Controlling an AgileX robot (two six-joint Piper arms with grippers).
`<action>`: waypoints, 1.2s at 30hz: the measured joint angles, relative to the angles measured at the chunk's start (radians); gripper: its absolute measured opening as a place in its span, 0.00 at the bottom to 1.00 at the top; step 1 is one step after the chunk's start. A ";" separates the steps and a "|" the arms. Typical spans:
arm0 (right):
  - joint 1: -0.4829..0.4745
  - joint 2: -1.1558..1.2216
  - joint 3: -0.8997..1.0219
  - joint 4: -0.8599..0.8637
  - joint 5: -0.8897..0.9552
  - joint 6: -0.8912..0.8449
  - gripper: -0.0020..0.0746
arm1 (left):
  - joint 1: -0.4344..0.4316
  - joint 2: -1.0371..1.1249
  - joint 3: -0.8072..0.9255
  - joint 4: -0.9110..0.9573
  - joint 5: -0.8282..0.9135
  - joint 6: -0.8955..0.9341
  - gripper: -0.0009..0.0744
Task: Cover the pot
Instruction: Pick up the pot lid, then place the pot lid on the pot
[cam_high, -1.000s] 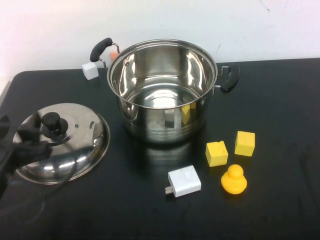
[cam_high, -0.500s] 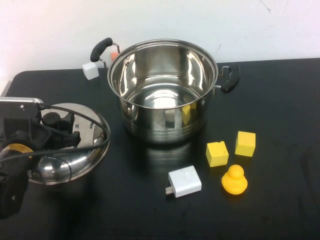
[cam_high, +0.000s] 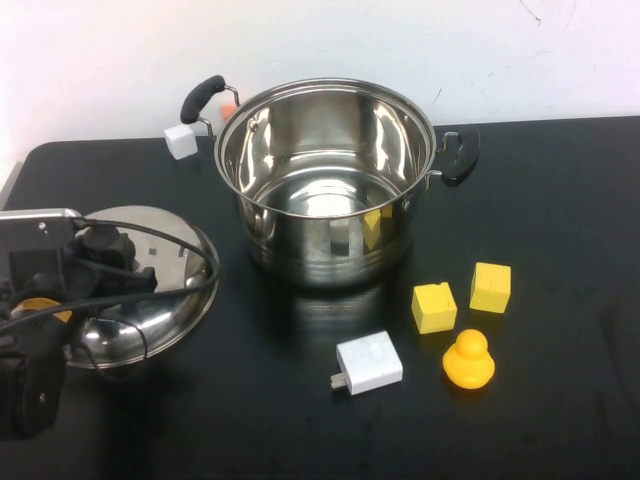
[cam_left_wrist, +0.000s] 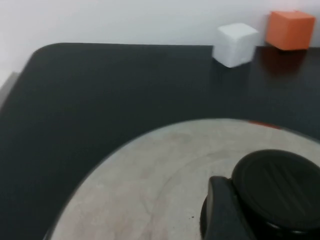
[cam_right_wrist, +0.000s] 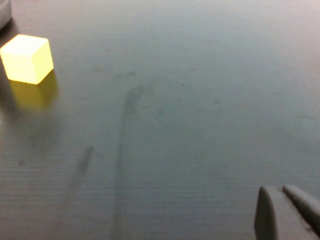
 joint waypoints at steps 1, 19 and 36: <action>0.000 0.000 0.000 0.000 0.000 0.000 0.02 | 0.000 0.000 0.000 -0.010 -0.004 0.000 0.46; 0.000 0.000 0.000 0.000 0.000 0.000 0.02 | 0.000 -0.153 0.000 -0.054 0.034 0.189 0.46; 0.000 0.000 0.000 0.000 0.000 0.000 0.02 | -0.091 -0.450 -0.391 -0.008 0.656 -0.094 0.46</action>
